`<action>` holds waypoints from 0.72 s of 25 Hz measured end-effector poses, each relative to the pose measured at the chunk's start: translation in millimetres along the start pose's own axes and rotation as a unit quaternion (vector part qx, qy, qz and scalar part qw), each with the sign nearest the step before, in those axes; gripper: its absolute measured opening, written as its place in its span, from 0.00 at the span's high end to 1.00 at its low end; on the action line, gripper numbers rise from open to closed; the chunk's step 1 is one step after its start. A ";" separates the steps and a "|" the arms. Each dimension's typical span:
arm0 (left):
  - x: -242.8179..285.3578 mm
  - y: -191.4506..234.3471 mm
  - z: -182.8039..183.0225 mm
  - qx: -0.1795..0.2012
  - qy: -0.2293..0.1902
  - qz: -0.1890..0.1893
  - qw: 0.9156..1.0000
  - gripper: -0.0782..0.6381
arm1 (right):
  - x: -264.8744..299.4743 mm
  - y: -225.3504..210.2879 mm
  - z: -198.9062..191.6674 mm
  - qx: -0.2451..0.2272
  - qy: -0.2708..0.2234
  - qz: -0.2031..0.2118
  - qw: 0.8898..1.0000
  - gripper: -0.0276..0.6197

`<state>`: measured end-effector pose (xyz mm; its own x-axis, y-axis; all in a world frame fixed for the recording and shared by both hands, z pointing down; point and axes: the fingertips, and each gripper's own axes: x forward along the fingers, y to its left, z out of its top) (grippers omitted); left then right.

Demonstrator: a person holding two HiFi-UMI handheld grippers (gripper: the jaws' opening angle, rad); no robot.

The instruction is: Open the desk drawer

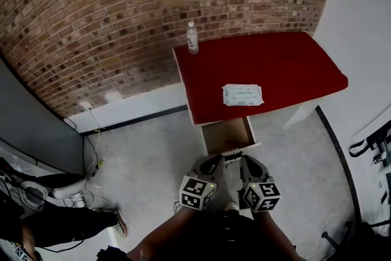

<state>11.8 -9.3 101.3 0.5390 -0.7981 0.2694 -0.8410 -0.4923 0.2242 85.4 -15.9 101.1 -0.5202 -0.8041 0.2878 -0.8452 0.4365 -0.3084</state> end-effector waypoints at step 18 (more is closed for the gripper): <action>-12.2 19.4 -20.7 -0.021 0.017 0.010 1.000 0.85 | 5.7 12.8 -16.1 -0.015 0.019 0.006 1.000 0.94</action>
<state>-10.2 -1.9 121.8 0.5238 -0.7954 0.3050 -0.8495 -0.4610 0.2566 69.6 -8.4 113.4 -0.5337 -0.7830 0.3194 -0.8421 0.4575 -0.2855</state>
